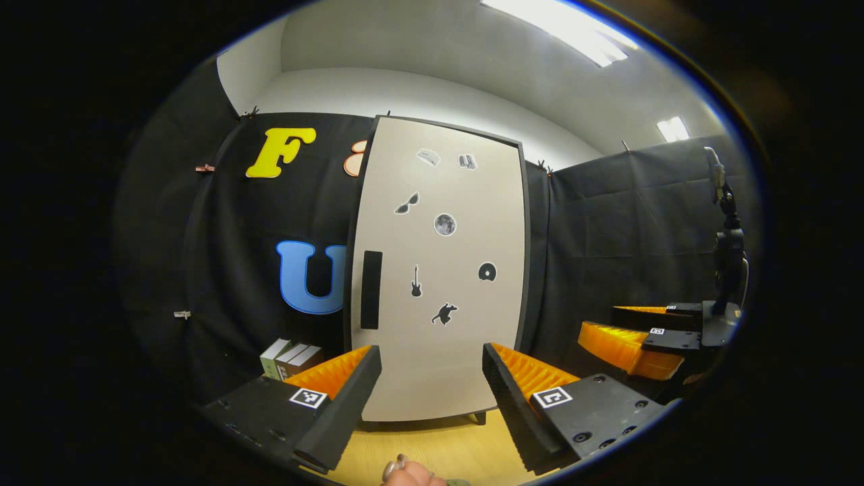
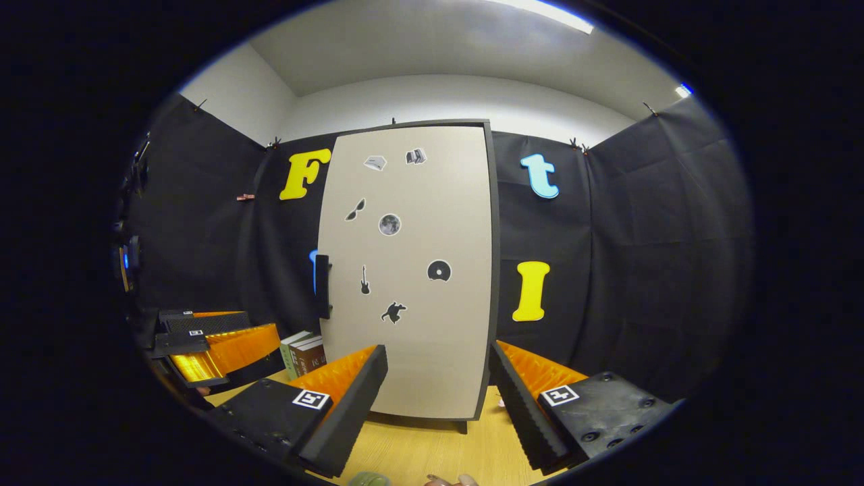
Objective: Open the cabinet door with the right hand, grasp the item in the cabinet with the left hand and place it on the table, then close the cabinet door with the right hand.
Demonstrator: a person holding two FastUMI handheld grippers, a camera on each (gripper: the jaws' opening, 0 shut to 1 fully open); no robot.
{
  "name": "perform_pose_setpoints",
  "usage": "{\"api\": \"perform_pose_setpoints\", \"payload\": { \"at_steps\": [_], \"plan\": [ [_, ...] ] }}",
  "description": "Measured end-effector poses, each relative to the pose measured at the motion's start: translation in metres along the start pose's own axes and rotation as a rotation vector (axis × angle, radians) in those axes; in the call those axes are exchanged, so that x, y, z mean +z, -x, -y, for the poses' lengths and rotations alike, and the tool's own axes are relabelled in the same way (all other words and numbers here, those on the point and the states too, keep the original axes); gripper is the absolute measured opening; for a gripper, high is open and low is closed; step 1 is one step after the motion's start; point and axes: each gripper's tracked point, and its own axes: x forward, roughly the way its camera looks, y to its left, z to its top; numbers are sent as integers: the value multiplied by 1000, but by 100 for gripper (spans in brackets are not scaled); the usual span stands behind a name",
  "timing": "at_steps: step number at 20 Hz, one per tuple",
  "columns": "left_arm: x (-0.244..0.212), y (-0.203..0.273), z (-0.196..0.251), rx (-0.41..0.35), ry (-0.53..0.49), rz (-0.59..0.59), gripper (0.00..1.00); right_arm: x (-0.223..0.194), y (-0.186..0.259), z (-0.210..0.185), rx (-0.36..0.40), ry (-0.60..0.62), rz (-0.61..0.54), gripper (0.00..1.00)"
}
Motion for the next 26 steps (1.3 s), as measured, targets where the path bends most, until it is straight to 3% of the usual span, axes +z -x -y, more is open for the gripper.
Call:
{"api": "perform_pose_setpoints", "payload": {
  "at_steps": [15,26],
  "plan": [
    [-3,1,4,-20,40,-7,95,-2,0,3,7,-1,-1,97],
    [-8,2,10,-22,-1,-27,95,-1,2,4,1,2,1,97]
  ]
}}
